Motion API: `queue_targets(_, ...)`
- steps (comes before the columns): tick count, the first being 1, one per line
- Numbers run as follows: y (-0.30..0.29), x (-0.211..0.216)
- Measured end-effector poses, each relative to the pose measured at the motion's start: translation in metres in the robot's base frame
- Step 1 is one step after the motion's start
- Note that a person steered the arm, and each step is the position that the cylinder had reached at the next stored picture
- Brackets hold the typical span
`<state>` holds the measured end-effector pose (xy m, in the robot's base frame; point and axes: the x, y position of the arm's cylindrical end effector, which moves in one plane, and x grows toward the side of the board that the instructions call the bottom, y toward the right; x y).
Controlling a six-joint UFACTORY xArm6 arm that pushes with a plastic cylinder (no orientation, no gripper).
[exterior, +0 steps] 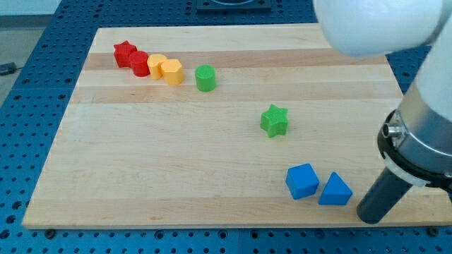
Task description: Push the blue cube into the blue blue triangle
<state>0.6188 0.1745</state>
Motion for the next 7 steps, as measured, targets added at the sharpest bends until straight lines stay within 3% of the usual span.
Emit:
queue_targets(1, -0.025, 0.000)
queue_targets(2, -0.133, -0.001)
queue_targets(3, -0.181, -0.005)
queue_targets(4, -0.171, -0.039)
queue_targets(7, -0.044, -0.046)
